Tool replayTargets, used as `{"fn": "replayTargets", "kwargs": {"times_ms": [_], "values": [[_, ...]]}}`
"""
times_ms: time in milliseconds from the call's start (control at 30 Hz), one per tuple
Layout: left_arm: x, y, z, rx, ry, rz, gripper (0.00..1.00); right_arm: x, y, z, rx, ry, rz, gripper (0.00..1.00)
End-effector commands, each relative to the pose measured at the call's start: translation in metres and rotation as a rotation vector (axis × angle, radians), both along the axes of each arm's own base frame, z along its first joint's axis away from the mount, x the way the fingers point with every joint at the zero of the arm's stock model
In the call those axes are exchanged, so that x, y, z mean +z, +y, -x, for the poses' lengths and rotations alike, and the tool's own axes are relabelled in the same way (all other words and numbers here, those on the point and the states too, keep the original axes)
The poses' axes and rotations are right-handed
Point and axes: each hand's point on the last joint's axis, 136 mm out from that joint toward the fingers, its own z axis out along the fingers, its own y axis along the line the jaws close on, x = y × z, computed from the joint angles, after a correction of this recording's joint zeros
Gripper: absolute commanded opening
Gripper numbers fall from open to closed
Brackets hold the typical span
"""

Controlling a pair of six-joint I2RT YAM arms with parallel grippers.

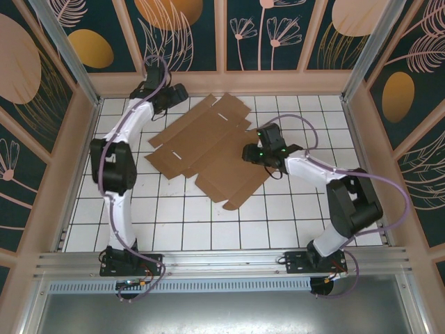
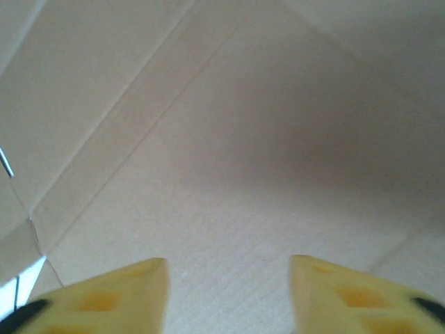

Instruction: Fold the paper box

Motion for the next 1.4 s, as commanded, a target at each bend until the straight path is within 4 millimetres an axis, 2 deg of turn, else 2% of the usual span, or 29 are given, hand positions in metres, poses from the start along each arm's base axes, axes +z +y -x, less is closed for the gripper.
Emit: {"fn": "replayTargets", "kwargs": {"times_ms": [0,67,167,267,433,567,700,867,967,1167,1267,1367], "values": [[-0.036,0.004,-0.003,-0.171,0.090,-0.248,0.87,-0.030,0.002,0.015,0.150,0.045,0.133,0.61],[-0.056,0.004,-0.010,-0.218,0.117,-0.287,0.87,-0.043,0.002,0.015,0.164,0.072,0.161,0.61],[-0.085,0.015,-0.015,-0.221,0.169,-0.299,0.87,-0.059,0.007,0.020,0.195,0.098,0.208,0.63],[-0.101,0.020,-0.017,-0.230,0.175,-0.286,0.86,-0.071,0.008,0.025,0.206,0.121,0.219,0.64],[-0.119,0.007,-0.017,-0.311,0.185,-0.246,0.86,-0.086,0.008,0.033,0.216,0.153,0.234,0.64],[-0.146,0.004,-0.012,-0.341,0.231,-0.237,0.86,-0.089,0.012,0.036,0.230,0.158,0.231,0.64],[-0.161,-0.009,-0.004,-0.384,0.263,-0.157,0.85,-0.093,0.014,0.040,0.241,0.175,0.231,0.64],[-0.164,-0.022,0.002,-0.423,0.276,-0.090,0.77,-0.098,0.015,0.044,0.247,0.190,0.225,0.63],[-0.155,-0.025,0.004,-0.434,0.264,-0.072,0.64,-0.100,0.014,0.045,0.239,0.190,0.227,0.63],[-0.132,-0.025,0.011,-0.434,0.230,-0.075,0.33,-0.104,0.010,0.043,0.216,0.189,0.236,0.62],[-0.126,-0.027,0.019,-0.448,0.227,-0.069,0.22,-0.106,0.009,0.043,0.209,0.188,0.240,0.62],[-0.121,-0.027,0.026,-0.456,0.223,-0.095,0.15,-0.105,0.007,0.041,0.193,0.183,0.245,0.61]]}}
